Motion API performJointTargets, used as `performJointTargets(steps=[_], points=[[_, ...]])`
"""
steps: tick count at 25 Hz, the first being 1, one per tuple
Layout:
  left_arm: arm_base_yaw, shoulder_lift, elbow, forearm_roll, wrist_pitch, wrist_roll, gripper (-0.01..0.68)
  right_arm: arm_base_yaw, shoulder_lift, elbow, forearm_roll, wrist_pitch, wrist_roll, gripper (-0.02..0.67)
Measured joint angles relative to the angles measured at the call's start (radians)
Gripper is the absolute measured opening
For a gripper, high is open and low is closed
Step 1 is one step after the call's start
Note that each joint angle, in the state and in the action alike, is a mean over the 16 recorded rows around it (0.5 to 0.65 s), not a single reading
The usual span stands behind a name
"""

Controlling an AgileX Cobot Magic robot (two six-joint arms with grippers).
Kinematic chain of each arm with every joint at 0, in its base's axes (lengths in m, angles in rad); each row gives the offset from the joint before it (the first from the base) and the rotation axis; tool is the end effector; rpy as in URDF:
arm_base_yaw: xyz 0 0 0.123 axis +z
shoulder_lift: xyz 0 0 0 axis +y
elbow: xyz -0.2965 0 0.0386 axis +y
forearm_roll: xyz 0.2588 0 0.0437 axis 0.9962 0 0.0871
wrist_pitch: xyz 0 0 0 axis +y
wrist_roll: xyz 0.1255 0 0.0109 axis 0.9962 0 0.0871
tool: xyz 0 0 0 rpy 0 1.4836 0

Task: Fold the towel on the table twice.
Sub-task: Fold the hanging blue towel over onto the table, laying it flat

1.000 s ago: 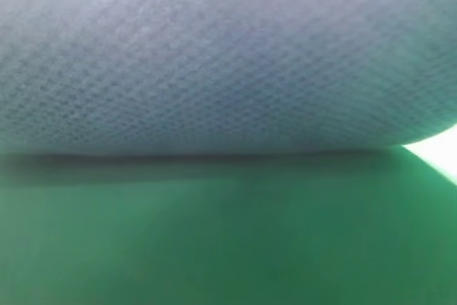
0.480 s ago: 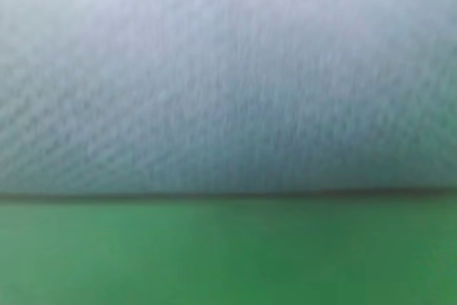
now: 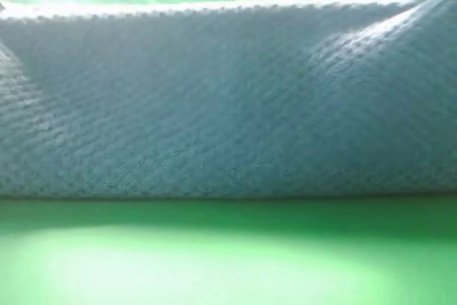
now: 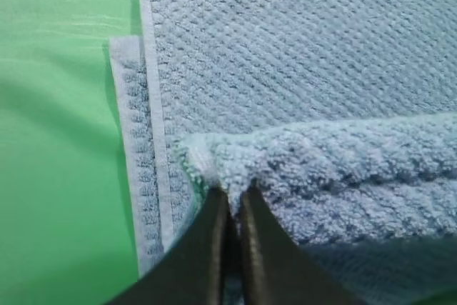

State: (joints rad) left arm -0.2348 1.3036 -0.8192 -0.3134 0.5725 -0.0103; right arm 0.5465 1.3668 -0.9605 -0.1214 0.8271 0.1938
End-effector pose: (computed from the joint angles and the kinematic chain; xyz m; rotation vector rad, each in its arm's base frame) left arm 0.2682 -0.0858 0.2365 0.0163 2.5496 -0.4150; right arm 0.2491 0.1384 0.2449 -0.5586 2.6489 0.0758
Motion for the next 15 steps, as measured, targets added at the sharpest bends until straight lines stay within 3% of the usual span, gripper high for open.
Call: performJointTargets(steps=[15], points=[[0.002, 0.223, -0.031, 0.013, -0.273, 0.0, 0.0, -0.089, 0.331, -0.175, -0.061, -0.216, -0.012, 0.0]])
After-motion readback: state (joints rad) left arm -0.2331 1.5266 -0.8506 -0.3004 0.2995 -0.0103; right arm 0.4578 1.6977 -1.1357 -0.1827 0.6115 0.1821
